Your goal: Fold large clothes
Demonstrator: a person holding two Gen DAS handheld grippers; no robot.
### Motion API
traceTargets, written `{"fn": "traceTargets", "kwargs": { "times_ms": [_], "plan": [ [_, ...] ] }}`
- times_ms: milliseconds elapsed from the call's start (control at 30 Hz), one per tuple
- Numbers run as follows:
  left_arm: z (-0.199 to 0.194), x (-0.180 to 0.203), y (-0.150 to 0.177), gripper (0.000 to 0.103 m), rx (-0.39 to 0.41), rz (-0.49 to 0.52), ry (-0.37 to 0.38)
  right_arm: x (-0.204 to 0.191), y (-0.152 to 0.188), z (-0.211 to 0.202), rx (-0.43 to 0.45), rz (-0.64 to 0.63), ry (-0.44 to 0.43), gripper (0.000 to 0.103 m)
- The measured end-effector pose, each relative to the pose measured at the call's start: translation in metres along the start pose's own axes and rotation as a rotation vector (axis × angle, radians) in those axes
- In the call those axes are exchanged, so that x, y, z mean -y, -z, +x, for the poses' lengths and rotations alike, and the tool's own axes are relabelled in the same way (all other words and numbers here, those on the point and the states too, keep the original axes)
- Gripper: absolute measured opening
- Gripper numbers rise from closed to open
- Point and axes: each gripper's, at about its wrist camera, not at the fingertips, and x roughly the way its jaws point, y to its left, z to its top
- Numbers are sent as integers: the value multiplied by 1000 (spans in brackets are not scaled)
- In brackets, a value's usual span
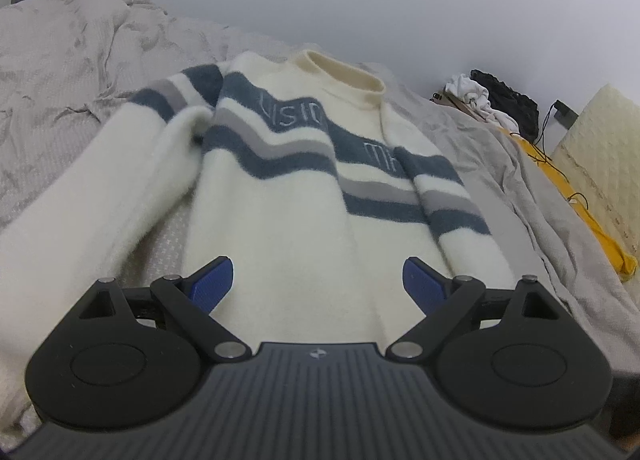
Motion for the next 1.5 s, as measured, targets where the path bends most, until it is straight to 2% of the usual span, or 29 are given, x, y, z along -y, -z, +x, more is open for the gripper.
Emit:
{"fn": "traceTargets", "kwargs": {
  "times_ms": [67, 267, 367, 400, 433, 467, 533, 600, 733, 833, 967, 1067, 1200, 1300, 1400, 1500],
  "plan": [
    [1, -2, 0, 94, 1, -14, 0, -8, 4, 4, -33, -48, -11, 70],
    [1, -9, 2, 94, 2, -57, -14, -15, 10, 6, -34, -121, 32, 72],
    [1, -12, 3, 94, 11, -70, -18, -9, 12, 8, -33, -109, 96, 71],
    [1, -13, 3, 94, 12, -72, -15, -3, 12, 7, -29, -73, 104, 62],
    [1, -13, 3, 94, 14, -73, -13, 1, 11, 6, -25, -47, 107, 49],
    [0, -13, 2, 94, 16, -75, -13, 3, 10, 4, -17, -25, 117, 42],
    [-1, -13, 2, 94, 22, -74, -12, 9, 8, -1, 9, 22, 137, 19],
    [-3, -15, 2, 94, 27, -77, -8, 16, 4, -10, 56, 65, 173, 17],
    [-9, -19, 1, 95, 48, -103, 25, 24, -15, -31, 135, 84, 165, 16],
    [-12, -19, 1, 95, 52, -96, 24, 26, -52, -50, 221, 11, 207, 16],
    [-11, -19, 0, 95, 33, -98, 44, 38, -122, -76, 337, -87, 293, 16],
    [-10, -14, -1, 95, 39, -77, 37, 47, -180, -72, 378, -172, 415, 16],
    [-10, -9, -1, 95, 63, -29, -41, 65, -255, -47, 428, -271, 601, 16],
    [-12, -9, -4, 95, 88, -7, -64, 87, -302, -26, 467, -255, 666, 15],
    [-3, -10, -5, 95, 92, 21, -113, 118, -341, -9, 487, -159, 718, 16],
    [12, -13, -7, 95, 70, 27, -119, 151, -365, 8, 491, -49, 710, 16]
  ]
}}
